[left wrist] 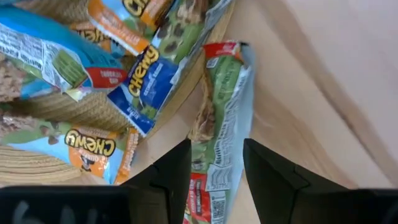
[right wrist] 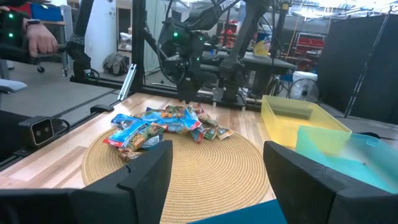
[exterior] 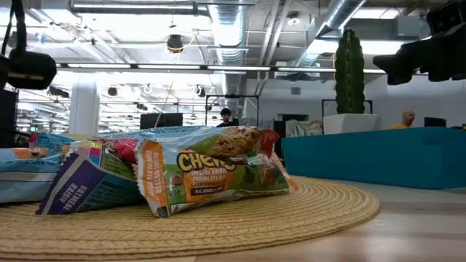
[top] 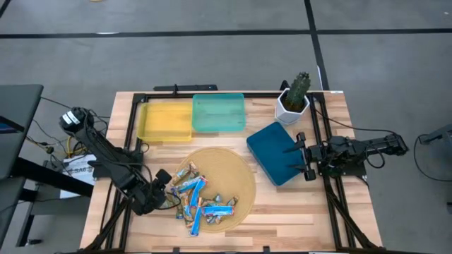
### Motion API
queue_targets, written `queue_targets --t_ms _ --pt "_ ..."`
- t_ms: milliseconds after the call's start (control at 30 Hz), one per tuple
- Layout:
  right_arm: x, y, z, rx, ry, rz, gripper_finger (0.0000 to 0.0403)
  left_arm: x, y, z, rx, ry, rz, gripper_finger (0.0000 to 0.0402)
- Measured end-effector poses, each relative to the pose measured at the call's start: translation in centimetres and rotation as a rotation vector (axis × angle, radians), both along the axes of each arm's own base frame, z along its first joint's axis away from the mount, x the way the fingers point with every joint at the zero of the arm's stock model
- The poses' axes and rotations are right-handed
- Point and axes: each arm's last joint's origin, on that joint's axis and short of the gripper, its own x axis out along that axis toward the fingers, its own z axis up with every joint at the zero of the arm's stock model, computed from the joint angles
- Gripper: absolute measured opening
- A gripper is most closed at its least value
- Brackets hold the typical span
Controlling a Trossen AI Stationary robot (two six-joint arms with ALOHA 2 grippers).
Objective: Pick and place Granola Bars by type
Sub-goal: Put the red granola bar into the yellow bin
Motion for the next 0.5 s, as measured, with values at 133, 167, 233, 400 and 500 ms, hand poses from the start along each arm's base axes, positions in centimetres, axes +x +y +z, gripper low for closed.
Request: queue_targets --t_ms 133,167,233,400,500 --pt "0.0 0.0 0.0 0.000 0.000 0.000 0.0244 0.5 0.1 -0.8 0.028 0.031 0.039 0.0140" --pt "0.0 0.0 0.0 0.000 0.000 0.000 0.0244 0.6 0.1 -1.0 0.035 0.038 0.043 0.0140" --pt "0.0 0.0 0.0 0.000 0.000 0.000 0.0244 0.7 0.2 -1.3 0.045 0.050 0.052 0.0140" --pt "0.0 0.0 0.0 0.000 0.000 0.000 0.0244 1.1 0.0 -2.0 0.038 0.097 0.062 0.0140" --pt "0.0 0.0 0.0 0.000 0.000 0.000 0.0244 1.2 -0.1 -2.5 0.049 0.116 0.062 0.0140"
